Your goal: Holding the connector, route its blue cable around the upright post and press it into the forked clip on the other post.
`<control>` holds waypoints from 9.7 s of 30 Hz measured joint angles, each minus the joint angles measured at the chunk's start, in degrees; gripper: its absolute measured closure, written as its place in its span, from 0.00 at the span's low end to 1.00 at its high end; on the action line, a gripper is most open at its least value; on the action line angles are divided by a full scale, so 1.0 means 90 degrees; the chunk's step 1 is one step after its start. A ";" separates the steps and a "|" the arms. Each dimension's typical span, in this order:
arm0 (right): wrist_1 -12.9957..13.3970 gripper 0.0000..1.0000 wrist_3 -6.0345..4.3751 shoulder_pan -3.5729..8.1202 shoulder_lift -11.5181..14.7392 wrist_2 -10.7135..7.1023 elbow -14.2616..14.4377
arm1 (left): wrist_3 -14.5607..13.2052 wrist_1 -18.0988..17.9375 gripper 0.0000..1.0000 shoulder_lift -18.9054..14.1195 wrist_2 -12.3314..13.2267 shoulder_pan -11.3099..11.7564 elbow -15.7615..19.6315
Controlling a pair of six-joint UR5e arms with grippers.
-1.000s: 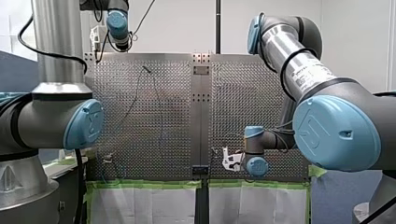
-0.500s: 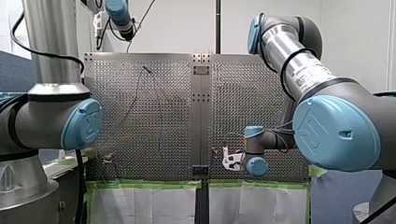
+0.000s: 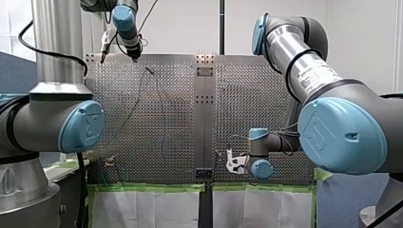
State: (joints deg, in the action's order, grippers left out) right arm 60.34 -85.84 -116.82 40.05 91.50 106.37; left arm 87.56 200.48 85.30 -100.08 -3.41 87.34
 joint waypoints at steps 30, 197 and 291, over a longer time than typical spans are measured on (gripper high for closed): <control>0.0002 1.00 -0.0009 -0.0003 0.0000 -0.0098 -0.0005 | -0.0020 0.0292 0.00 0.0342 0.0296 -0.0081 -0.0262; 0.0062 1.00 -0.0074 0.0036 0.0000 -0.0223 -0.0006 | -0.1300 -0.1634 0.00 0.2530 -0.2113 -0.1822 -0.1780; -0.0007 1.00 -0.0055 0.0036 0.0001 -0.0224 -0.0007 | -0.1867 -0.3011 0.00 0.5900 -0.2907 -0.2226 -0.0464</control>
State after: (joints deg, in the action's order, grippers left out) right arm 60.28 -86.33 -116.50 40.06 89.48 106.31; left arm 70.76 173.37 138.40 -126.24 -23.45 83.16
